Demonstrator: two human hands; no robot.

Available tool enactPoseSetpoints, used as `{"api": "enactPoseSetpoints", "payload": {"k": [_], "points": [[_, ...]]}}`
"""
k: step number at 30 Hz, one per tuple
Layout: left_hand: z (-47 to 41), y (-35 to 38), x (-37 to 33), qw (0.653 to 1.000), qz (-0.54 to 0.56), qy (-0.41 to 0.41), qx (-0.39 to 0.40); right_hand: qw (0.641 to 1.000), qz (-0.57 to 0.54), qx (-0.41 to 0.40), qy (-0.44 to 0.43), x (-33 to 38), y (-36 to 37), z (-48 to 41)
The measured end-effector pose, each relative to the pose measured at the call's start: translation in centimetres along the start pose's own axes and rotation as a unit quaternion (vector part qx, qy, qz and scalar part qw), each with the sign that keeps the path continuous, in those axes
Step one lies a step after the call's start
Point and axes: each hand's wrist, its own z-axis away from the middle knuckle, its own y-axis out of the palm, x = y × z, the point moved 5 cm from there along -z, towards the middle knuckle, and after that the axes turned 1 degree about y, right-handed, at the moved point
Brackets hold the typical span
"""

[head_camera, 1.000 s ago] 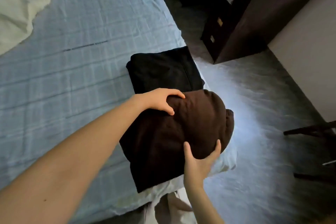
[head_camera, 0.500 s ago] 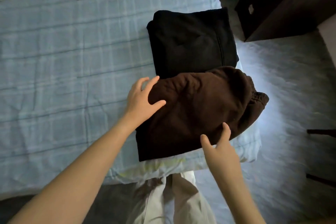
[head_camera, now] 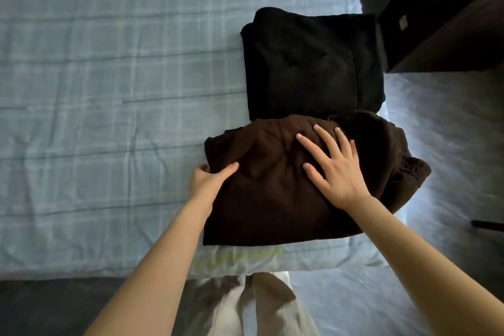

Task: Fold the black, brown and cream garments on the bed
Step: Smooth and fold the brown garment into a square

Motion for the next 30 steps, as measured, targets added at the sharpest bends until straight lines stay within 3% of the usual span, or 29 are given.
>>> {"api": "enactPoseSetpoints", "payload": {"k": [5,11,17,24,25,26,27,29,30], "points": [[0.3,0.1,-1.1,0.995,-0.043,0.081,0.037,0.999,-0.024,-0.028,0.001,-0.2,0.8,0.1],[1.7,0.3,-2.9,0.99,0.015,0.124,0.067,0.999,-0.035,-0.037,0.005,-0.3,0.7,0.0],[1.4,-4.6,-6.2,0.985,-0.024,0.166,-0.024,1.0,-0.002,-0.026,0.001,1.3,1.5,-0.7],[-0.1,-4.9,-3.8,0.987,-0.097,0.089,-0.091,0.998,0.063,0.006,0.007,1.7,5.4,-2.0],[0.6,-4.9,-4.7,0.966,-0.181,0.125,-0.135,0.998,0.066,0.009,0.005,1.7,5.3,-2.0],[1.7,-4.7,-6.0,0.915,-0.296,0.197,-0.19,0.998,0.065,0.013,0.003,1.9,5.1,-1.8],[3.2,-3.5,-7.4,0.835,-0.404,0.298,-0.224,0.998,0.059,0.012,0.001,2.3,4.6,-1.5],[6.2,0.7,-8.5,0.688,-0.517,0.482,-0.167,0.998,0.063,-0.013,-0.002,3.1,3.3,-1.6],[6.9,2.7,-8.1,0.639,-0.55,0.526,-0.109,0.996,0.079,-0.033,0.001,3.1,2.4,-1.8]]}}
